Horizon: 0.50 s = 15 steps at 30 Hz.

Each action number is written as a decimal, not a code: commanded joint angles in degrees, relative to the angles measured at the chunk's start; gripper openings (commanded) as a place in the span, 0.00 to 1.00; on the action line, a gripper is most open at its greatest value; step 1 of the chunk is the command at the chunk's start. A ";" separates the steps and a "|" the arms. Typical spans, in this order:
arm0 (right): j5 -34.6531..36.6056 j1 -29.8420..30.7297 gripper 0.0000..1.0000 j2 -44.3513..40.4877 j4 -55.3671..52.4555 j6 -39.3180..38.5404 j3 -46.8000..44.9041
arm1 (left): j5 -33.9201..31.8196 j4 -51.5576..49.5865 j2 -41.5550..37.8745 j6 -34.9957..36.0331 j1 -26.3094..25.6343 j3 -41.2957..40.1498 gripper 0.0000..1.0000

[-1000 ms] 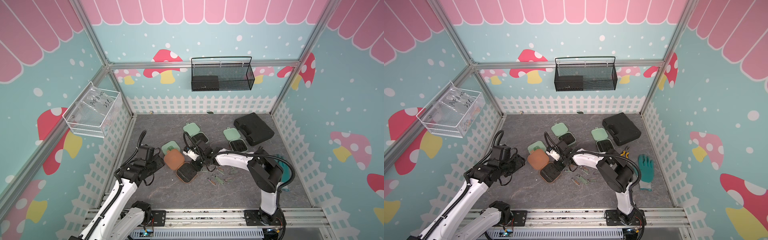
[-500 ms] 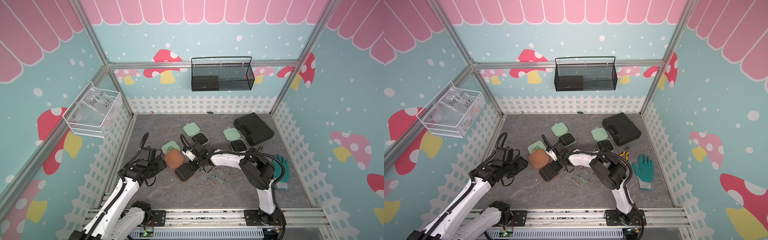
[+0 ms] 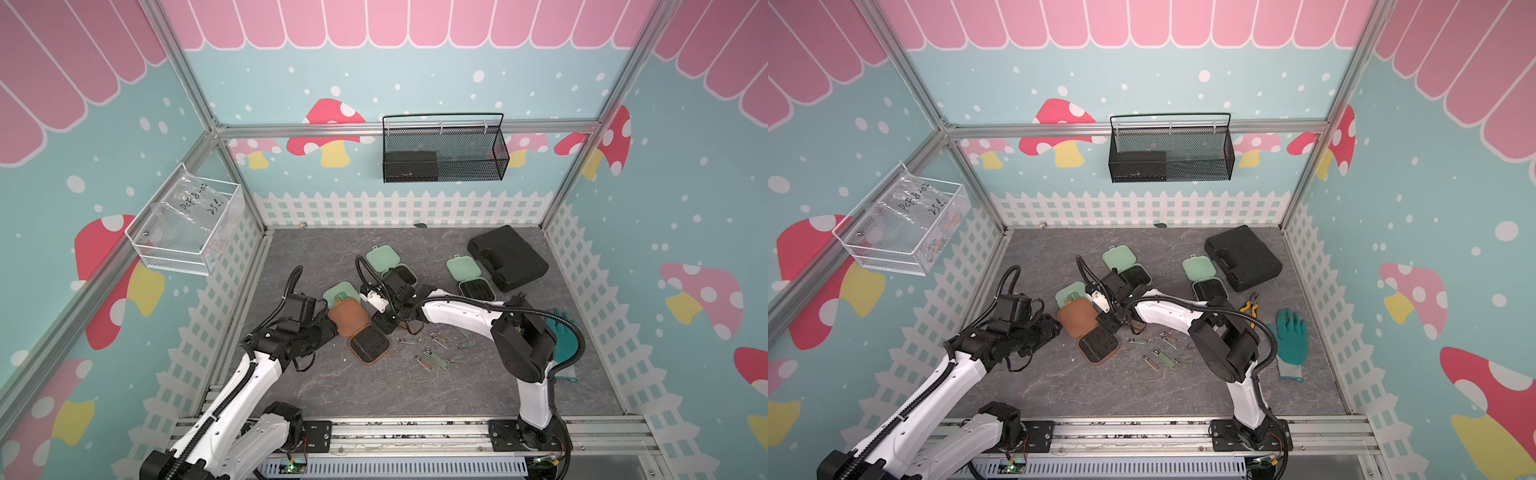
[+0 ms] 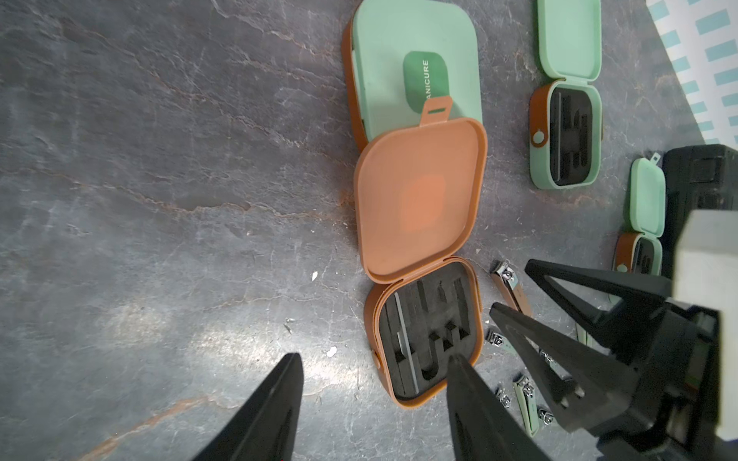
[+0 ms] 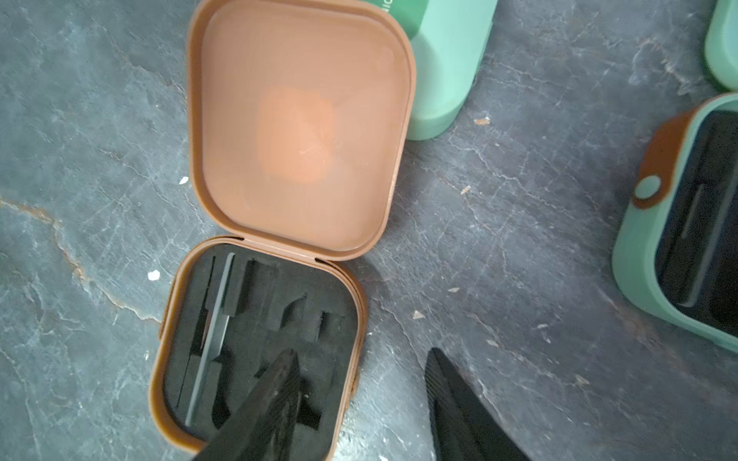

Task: Organize nail clipper sets
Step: Place the storage box at the center of the board, then pick up the nail clipper from the center of the board.

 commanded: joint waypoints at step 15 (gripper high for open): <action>4.16 -5.02 0.57 3.84 -8.70 -14.08 -0.21 | -0.09 1.46 0.94 -1.31 -1.79 0.27 0.59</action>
